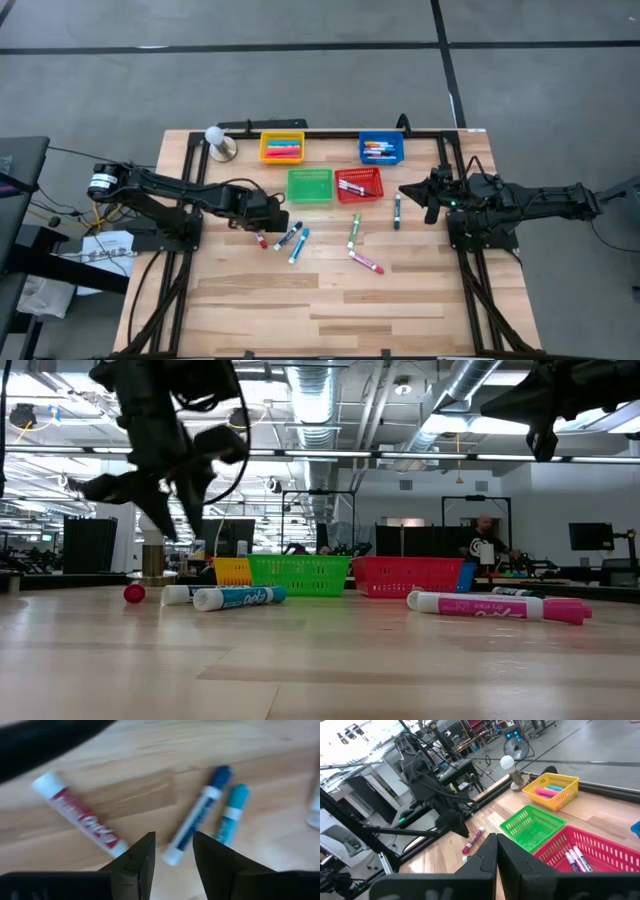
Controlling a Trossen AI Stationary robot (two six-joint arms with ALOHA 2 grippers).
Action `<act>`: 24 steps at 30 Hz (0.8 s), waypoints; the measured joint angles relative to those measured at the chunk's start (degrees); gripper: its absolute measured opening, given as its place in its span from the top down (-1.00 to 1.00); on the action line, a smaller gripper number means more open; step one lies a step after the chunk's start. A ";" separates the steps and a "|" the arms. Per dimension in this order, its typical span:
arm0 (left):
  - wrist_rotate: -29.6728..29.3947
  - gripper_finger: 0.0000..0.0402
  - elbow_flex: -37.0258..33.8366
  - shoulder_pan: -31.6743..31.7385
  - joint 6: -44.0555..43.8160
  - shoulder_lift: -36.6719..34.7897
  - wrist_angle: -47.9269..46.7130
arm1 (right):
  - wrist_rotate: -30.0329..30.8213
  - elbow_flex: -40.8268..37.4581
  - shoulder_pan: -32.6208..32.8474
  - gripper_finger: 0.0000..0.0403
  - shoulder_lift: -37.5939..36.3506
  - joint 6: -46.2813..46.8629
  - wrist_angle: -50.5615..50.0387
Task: Pick & Place Markers
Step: Put the large red marker into the green bin
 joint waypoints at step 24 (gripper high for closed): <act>1.94 0.35 -8.82 0.81 -16.46 0.02 -3.35 | 0.02 0.00 0.00 1.00 0.00 -0.09 -2.20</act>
